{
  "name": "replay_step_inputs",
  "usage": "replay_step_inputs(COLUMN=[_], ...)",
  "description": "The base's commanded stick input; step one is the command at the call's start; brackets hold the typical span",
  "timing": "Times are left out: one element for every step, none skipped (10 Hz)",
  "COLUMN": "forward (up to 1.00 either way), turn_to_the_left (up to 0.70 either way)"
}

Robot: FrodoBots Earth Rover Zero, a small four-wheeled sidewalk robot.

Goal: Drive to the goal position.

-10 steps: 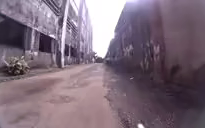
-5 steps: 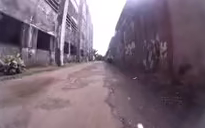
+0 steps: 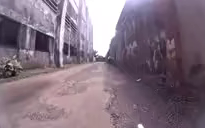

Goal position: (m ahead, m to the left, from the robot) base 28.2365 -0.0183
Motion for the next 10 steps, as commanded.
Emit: replay_step_inputs(forward=[0.5, 0.5, 0.5, 0.5, 0.5, 0.5, 0.5, 0.5, 0.5, 0.5], turn_to_the_left=[0.0, 0.0, 0.0, 0.0, 0.0, 0.0, 0.0, 0.0, 0.0, 0.0])
